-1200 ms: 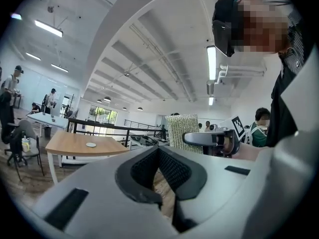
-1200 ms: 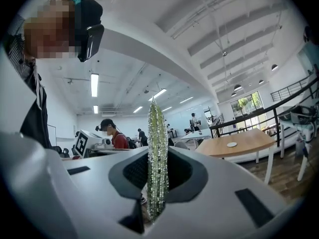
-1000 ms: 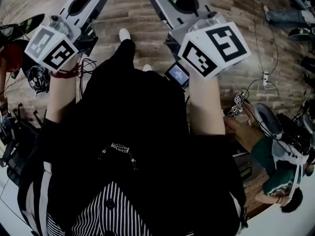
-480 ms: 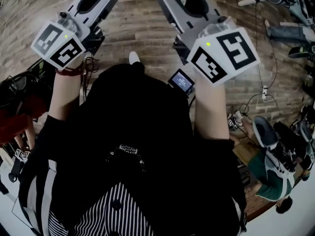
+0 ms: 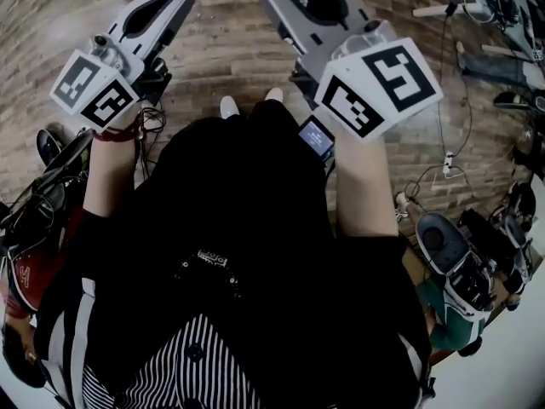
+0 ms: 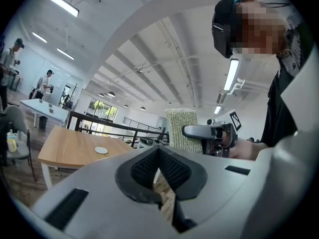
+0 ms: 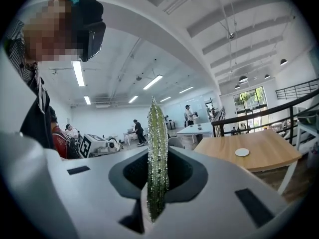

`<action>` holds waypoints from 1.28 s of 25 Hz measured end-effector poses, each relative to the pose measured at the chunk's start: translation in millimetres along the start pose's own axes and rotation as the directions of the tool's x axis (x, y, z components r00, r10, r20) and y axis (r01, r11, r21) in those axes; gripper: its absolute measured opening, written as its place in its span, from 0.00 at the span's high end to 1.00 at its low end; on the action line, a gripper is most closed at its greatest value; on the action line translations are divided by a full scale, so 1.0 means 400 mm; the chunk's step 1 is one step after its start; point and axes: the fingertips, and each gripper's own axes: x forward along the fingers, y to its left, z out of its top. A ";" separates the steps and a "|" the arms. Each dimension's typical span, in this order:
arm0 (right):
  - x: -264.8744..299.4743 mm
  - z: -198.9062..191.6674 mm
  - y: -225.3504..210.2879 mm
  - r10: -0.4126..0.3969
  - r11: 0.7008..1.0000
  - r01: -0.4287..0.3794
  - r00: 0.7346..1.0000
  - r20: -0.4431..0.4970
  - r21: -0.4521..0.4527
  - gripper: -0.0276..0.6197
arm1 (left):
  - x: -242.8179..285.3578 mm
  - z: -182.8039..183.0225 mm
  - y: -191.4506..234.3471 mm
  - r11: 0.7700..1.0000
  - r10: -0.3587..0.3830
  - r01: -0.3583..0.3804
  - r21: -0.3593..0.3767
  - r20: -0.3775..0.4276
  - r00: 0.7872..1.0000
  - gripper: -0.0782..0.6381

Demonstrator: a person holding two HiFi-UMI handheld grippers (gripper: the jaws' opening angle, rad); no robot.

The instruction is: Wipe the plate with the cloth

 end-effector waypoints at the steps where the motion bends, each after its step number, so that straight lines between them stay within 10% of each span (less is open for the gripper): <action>1: 0.015 0.002 -0.025 0.003 1.000 -0.003 1.000 -0.008 0.007 0.89 | 0.017 -0.004 0.017 1.000 0.001 -0.001 -0.013 -0.005 1.000 0.90; 19: 0.223 0.228 -0.542 0.124 0.992 -0.123 0.990 0.060 -0.026 0.89 | 0.512 0.245 0.260 0.995 0.046 -0.051 0.085 0.066 0.997 0.90; 32: 0.282 0.282 -0.825 0.117 0.993 -0.120 0.989 0.088 0.024 0.89 | 0.756 0.264 0.398 0.997 0.042 -0.042 0.061 0.000 0.999 0.90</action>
